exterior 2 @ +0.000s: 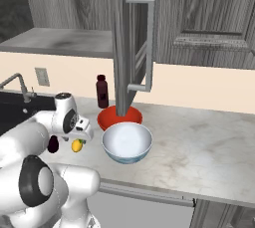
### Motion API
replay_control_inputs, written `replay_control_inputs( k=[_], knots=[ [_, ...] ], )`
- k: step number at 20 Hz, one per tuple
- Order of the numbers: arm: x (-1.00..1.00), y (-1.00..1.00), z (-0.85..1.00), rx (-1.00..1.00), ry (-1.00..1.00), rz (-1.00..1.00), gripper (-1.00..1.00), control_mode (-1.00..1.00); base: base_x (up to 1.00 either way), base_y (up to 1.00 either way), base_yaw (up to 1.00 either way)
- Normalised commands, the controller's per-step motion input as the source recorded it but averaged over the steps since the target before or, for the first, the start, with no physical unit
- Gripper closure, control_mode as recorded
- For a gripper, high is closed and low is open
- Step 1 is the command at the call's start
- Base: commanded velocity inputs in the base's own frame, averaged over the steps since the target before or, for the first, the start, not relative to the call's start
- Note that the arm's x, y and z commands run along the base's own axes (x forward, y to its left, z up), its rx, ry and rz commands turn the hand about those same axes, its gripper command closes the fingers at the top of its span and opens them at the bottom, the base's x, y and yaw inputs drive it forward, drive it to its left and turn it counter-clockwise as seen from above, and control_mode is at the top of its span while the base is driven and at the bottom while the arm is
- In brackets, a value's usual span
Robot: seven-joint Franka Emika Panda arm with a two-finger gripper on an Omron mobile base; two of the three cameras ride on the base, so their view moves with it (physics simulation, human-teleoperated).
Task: Pick both bowls and place them on the counter. Then place the lemon in one bowl and place the eggplant in the other bowl.
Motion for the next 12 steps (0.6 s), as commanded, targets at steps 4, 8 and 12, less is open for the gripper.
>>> replay_control_inputs(
  k=[4,8,12],
  knots=[
    [0.0,0.03,-0.04,-0.02,0.09,0.0,-1.0,-1.0,0.0,0.0,0.0],
    [-0.08,0.0,-0.1,-0.03,0.03,0.0,-1.0,-1.0,0.0,0.0,0.0],
    [-0.06,0.0,-0.24,-0.04,0.01,0.0,-1.0,-1.0,0.0,0.0,0.0]
  ],
)
